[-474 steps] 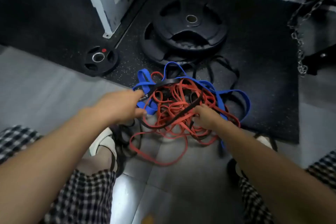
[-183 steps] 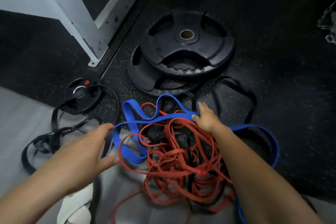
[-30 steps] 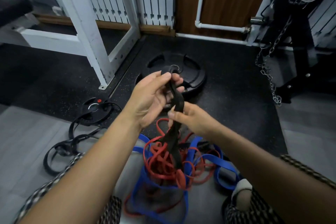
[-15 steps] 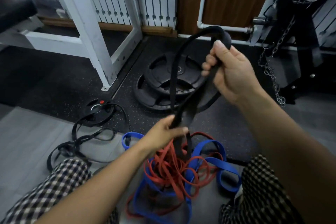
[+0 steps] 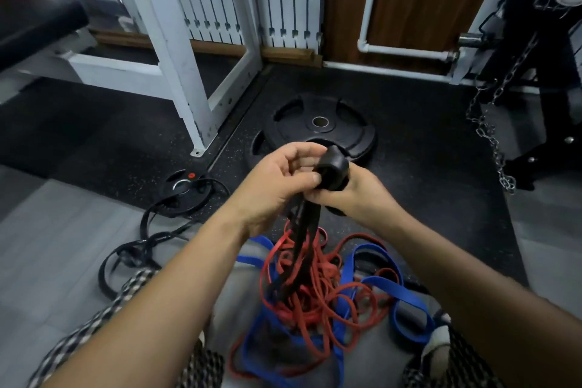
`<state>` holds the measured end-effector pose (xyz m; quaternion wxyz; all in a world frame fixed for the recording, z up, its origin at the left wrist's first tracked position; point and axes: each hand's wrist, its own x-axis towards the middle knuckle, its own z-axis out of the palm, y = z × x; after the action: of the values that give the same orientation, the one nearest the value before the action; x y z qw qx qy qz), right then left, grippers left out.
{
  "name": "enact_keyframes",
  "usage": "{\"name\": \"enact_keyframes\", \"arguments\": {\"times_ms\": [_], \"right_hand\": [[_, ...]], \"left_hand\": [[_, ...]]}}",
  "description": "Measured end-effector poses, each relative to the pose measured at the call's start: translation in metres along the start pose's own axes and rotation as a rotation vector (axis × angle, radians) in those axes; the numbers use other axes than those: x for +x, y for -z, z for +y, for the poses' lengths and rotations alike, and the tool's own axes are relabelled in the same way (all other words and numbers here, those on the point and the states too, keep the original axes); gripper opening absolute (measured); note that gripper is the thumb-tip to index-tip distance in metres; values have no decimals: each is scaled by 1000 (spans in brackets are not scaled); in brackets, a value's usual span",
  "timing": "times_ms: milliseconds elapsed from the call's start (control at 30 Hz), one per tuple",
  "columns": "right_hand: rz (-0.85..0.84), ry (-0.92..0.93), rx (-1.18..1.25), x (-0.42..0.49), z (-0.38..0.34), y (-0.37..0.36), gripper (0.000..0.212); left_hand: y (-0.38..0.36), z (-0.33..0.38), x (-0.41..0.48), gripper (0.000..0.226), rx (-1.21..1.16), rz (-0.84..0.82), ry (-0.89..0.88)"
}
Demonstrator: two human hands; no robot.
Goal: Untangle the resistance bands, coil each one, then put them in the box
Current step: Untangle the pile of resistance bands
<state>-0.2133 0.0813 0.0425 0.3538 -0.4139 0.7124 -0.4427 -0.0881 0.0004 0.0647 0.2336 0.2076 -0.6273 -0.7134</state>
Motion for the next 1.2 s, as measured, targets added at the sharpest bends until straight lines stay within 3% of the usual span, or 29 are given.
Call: {"name": "enact_keyframes", "arguments": {"times_ms": [100, 200, 300, 400, 467, 567, 733, 800, 867, 933, 967, 1033, 1133, 1200], "right_hand": [[15, 9, 169, -2, -13, -6, 25], [-21, -78, 402, 1, -23, -9, 21], [-141, -205, 626, 2, -29, -17, 32], [-118, -288, 708, 3, -30, -32, 37], [-144, -288, 690, 4, -31, -41, 40], [-270, -292, 515, 4, -31, -54, 61], [-239, -435, 372, 4, -11, -68, 58], [-279, -465, 312, 2, -5, -70, 44], [-335, -480, 254, 0, -1, -70, 35], [-363, -476, 213, 0, 1, -68, 30], [-371, -469, 189, 0, 2, -67, 28], [-372, -448, 130, 2, 5, -63, 28], [-360, -423, 49, 2, 9, -56, 24], [-358, -418, 28, -1, 12, -52, 18]], "left_hand": [[28, 1, -6, 58, 432, 46, -98], [30, -22, -17, 89, 309, -86, 44], [21, -40, -28, 57, 180, -5, 104], [35, -33, -37, 34, 190, 87, 148], [49, -31, -42, 25, 220, 137, 150], [75, -26, -51, 24, 304, 273, 137], [139, -4, -52, 27, 757, 560, 101], [173, -8, -52, 51, 976, 746, 223], [202, -18, -59, 83, 1040, 875, 577], [214, -21, -67, 103, 965, 824, 879], [214, -21, -69, 104, 889, 767, 916], [208, -19, -67, 94, 824, 691, 820], [192, -11, -63, 80, 915, 622, 604], [175, -8, -61, 72, 978, 491, 542]]}}
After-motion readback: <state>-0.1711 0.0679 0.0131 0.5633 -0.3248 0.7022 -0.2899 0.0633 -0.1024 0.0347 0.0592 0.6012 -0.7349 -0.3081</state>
